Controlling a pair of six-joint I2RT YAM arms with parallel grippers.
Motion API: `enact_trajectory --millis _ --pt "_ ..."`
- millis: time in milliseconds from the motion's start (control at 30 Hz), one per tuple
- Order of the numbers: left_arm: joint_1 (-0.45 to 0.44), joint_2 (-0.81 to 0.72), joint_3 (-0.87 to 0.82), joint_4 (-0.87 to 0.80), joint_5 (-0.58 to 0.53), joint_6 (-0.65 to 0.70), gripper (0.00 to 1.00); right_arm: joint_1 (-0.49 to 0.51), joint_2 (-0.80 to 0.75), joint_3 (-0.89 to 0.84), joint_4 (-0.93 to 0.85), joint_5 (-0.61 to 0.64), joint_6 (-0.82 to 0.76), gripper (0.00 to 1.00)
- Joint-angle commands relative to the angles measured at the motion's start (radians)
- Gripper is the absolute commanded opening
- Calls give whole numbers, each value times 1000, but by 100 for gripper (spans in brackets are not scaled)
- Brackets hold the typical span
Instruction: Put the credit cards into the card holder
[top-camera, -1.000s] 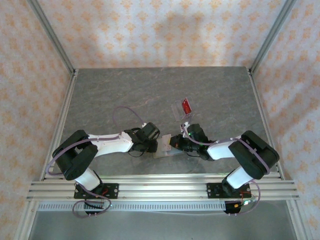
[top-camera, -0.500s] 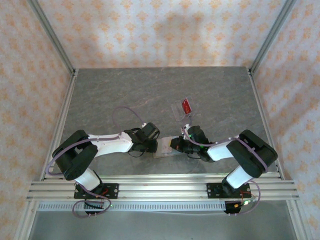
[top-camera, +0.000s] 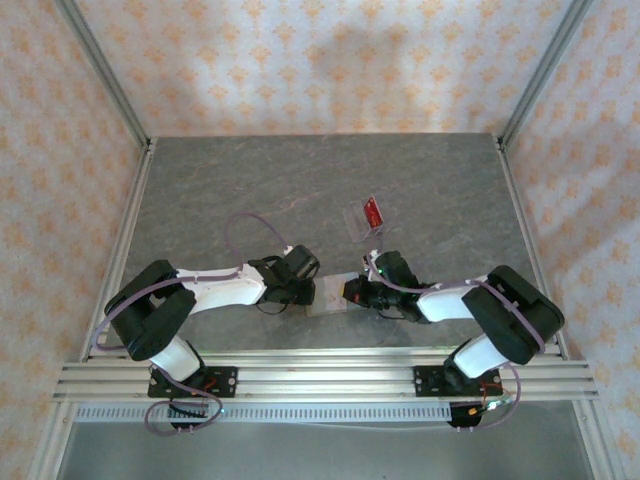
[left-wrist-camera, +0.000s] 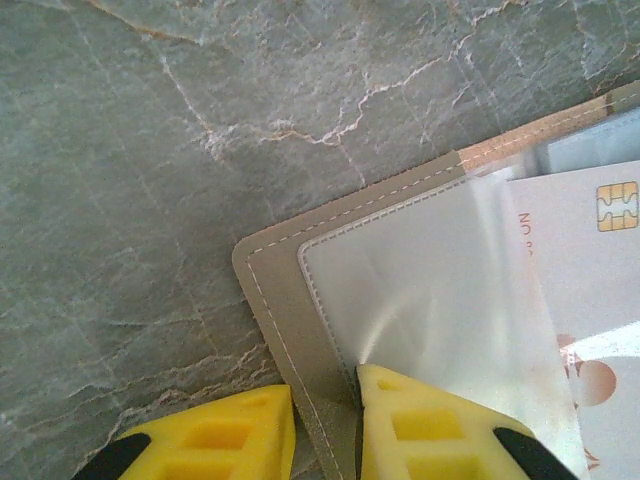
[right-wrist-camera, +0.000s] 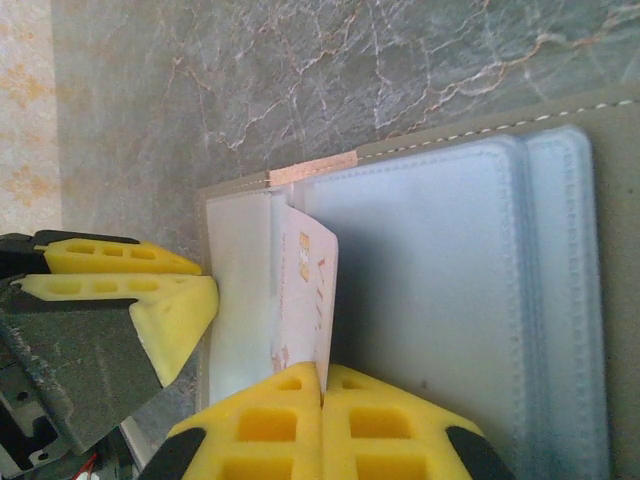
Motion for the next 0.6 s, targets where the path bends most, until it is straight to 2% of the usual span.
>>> enact_trajectory --millis 0,567 --pt "-10 116 -60 54 -22 -5 22 6 27 4 -161 5 -48 0" --pt "-10 124 -61 65 -18 -3 21 15 101 76 -139 -55 -71 0"
